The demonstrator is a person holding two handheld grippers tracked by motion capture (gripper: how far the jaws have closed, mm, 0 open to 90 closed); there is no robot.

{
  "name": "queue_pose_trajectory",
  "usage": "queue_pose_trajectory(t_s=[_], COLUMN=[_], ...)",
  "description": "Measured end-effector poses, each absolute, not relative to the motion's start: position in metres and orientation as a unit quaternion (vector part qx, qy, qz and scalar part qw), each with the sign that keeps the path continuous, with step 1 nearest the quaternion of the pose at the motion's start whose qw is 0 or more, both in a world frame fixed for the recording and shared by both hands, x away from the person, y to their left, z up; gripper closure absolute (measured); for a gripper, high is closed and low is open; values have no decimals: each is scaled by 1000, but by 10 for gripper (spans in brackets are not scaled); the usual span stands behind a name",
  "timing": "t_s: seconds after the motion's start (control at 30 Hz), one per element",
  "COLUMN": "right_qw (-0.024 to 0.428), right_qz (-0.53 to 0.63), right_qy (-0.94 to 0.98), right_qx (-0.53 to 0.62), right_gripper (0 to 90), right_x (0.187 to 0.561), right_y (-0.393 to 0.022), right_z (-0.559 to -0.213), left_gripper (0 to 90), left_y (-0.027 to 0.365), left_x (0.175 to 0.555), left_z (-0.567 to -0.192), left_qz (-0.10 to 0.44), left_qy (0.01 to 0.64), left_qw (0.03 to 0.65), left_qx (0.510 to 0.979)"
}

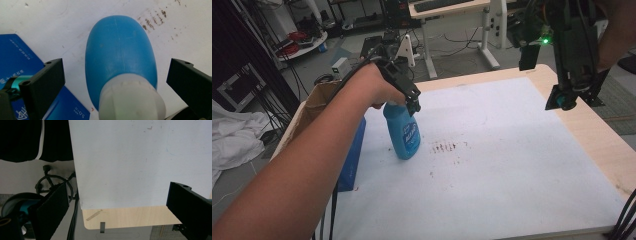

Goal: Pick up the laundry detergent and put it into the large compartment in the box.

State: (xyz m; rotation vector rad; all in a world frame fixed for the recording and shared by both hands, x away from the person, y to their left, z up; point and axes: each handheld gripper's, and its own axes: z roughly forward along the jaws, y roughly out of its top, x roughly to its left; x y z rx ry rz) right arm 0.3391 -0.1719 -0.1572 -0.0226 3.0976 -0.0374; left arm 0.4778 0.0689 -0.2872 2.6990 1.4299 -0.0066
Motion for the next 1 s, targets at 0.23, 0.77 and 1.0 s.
queue_pose_trajectory(t_s=[0.23,0.77,1.0], right_qw=[21,18,17], right_qz=[-12,-11,-10], right_qy=[1000,1000,1000], right_qx=[-8,-4,-5], right_gripper=[35,35,35], right_x=[340,343,344], right_y=[-171,-171,-171], right_z=[-157,-162,-163], left_gripper=[17,18,40], left_y=[71,70,70], left_x=[479,482,481], left_z=[-294,-299,-298], left_qz=[2,5,4], left_qy=[469,469,465], left_qw=[49,47,41], left_qx=[882,882,885])
